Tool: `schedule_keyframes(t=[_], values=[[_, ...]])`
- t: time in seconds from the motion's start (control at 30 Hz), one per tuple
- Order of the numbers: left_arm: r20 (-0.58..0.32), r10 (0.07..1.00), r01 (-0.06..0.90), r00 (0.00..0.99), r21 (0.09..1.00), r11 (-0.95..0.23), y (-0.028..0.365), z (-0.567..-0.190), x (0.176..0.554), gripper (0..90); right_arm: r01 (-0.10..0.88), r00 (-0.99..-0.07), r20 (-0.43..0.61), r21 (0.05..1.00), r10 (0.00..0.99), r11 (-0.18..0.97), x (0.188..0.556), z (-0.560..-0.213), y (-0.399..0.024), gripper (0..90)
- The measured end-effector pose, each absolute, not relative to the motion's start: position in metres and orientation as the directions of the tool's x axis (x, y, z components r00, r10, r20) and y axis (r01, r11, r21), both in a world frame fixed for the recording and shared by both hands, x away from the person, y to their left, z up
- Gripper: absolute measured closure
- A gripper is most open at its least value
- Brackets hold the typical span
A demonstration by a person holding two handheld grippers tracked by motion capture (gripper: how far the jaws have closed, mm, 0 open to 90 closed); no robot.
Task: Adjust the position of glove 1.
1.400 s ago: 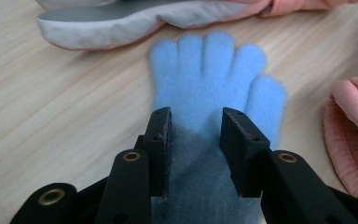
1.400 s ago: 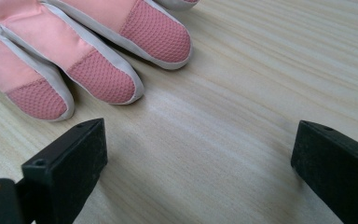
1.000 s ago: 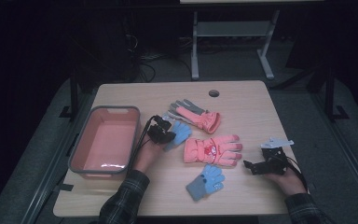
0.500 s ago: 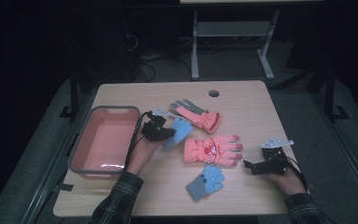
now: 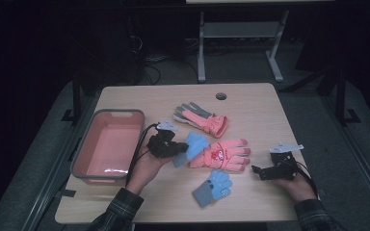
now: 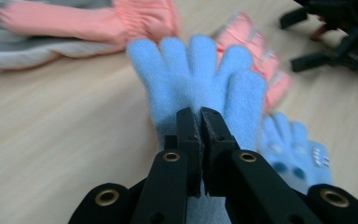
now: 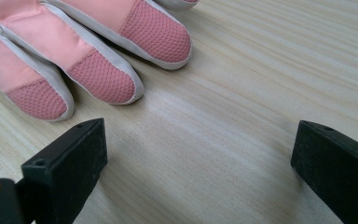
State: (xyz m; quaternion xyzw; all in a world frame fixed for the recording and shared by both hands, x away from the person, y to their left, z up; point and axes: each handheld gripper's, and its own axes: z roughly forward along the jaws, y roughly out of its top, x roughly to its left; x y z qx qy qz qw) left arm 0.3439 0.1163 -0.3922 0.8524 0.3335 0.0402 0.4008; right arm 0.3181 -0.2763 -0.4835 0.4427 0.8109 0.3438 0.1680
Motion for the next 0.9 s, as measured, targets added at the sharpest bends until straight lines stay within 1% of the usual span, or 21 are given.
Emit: schedule_keyframes(t=[0.4,0.63,0.9], values=[[-0.231,0.512,0.516,0.828,0.671,-0.532,0.084,-0.406,0.308,86.9,0.602,-0.552,0.032,0.706,0.833,0.372,0.318,-0.484,-0.276,2.9],[-0.232,0.496,0.513,0.837,0.649,-0.562,0.063,-0.416,0.294,86.8,0.603,-0.551,0.032,0.706,0.834,0.371,0.318,-0.484,-0.276,2.9],[-0.221,0.484,0.508,0.846,0.61,-0.609,0.052,-0.427,0.288,86.6,0.603,-0.552,0.032,0.706,0.834,0.372,0.318,-0.484,-0.276,2.9]])
